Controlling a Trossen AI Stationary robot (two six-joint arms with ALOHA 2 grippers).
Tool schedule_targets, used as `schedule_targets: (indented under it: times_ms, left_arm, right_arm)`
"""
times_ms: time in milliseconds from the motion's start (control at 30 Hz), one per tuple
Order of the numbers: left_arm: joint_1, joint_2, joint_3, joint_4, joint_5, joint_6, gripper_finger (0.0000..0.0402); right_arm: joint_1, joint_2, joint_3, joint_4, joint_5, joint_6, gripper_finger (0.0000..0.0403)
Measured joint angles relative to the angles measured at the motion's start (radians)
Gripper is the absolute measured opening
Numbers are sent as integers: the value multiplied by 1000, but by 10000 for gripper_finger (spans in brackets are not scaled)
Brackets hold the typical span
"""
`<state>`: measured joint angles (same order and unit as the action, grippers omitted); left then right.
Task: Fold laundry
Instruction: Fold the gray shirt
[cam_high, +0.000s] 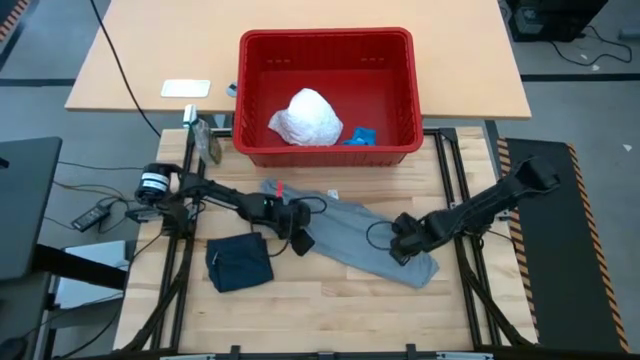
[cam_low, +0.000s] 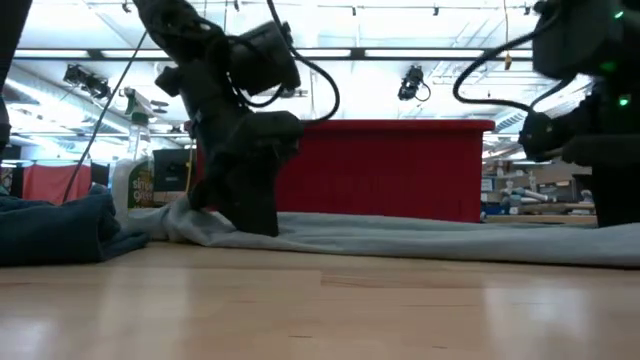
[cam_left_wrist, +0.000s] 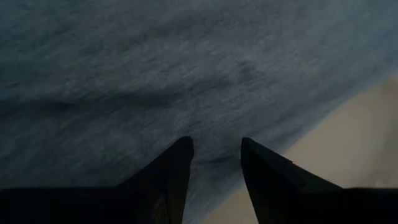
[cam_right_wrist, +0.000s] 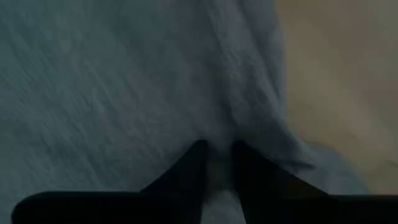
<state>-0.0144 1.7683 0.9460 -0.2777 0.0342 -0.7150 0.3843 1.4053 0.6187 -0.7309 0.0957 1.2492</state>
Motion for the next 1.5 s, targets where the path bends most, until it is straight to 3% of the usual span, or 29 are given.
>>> schedule_targets:
  times_ms: [200,333,433,567,800,967,1067,1200,1267,1500]
  left_arm:
    - [93,-6,-1,-21,1,228,150]
    - [133,-14,-1,-69,2,410,150]
    - [130,-31,-4,-102,22,490,150]
    - [69,-66,-8,-109,75,521,150]
    - [-146,-178,-7,-53,76,477,150]
    - [-351,-209,-5,119,28,539,150]
    - [-477,-154,-4,231,-6,625,150]
    - [-596,-50,6,403,-171,612,157]
    - [-626,3,45,453,-213,608,169]
    - [-650,224,255,405,-247,651,241]
  right_arm:
    - [149,123,35,304,-144,263,75]
    - [234,221,105,529,-114,426,75]
    - [261,315,191,644,-117,426,75]
    - [272,391,331,665,-136,273,75]
    - [267,354,503,351,-87,35,75]
    - [279,291,535,270,12,-403,75]
    - [282,294,531,266,12,-688,81]
    - [281,333,523,270,-50,-947,107]
    - [282,355,523,277,-69,-1036,127]
    - [319,412,523,347,-96,-1198,220]
